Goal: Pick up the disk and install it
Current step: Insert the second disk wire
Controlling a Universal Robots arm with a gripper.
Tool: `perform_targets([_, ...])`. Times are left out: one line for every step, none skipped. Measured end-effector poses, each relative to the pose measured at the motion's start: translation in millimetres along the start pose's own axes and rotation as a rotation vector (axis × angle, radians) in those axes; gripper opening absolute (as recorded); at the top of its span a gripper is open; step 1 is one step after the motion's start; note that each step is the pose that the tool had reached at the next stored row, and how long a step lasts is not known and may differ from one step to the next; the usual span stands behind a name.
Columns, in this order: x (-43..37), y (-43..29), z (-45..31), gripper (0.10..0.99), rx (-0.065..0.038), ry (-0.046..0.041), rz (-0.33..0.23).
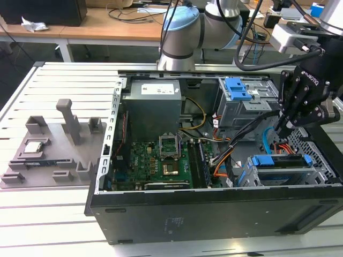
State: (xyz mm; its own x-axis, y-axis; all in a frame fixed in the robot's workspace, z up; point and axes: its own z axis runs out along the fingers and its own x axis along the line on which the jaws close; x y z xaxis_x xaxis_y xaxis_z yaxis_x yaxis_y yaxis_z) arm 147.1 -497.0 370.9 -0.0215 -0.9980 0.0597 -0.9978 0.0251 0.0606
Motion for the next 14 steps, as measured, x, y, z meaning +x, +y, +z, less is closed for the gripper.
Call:
perform_targets([0.1, 0.0, 0.0, 0.161, 0.000, 0.0000, 0.000])
perform_targets([1.2, 0.0, 0.0, 0.161, 0.000, 0.0002, 0.000])
perform_targets([2.9, -0.1, 0.1, 0.161, 0.000, 0.0003, 0.000])
perform_targets([8.5, -0.2, 0.9, 0.161, 0.000, 0.0015, 0.000])
perform_targets([11.3, -0.3, 1.2, 0.161, 0.000, 0.0039, 0.000])
perform_targets([14.1, -0.4, 1.6, 0.161, 0.000, 0.0068, 0.000])
perform_targets([17.6, -0.5, 2.2, 0.161, 0.000, 0.0094, 0.001])
perform_targets([20.7, -0.6, 3.1, 0.161, 0.000, 0.0107, 0.001])
perform_targets([25.1, -0.9, 5.0, 0.161, 0.000, 0.0119, 0.001])
perform_targets([27.8, -1.0, 6.7, 0.161, 0.000, 0.0132, 0.001])
perform_targets([29.3, -1.1, 7.9, 0.161, 0.000, 0.0143, 0.001])
perform_targets([30.5, -1.3, 9.5, 0.161, 0.000, 0.0146, 0.001])
perform_targets([31.0, -1.4, 11.6, 0.161, 0.000, 0.0146, 0.001])
perform_targets([31.0, -1.5, 13.3, 0.161, 0.000, 0.0147, 0.001])
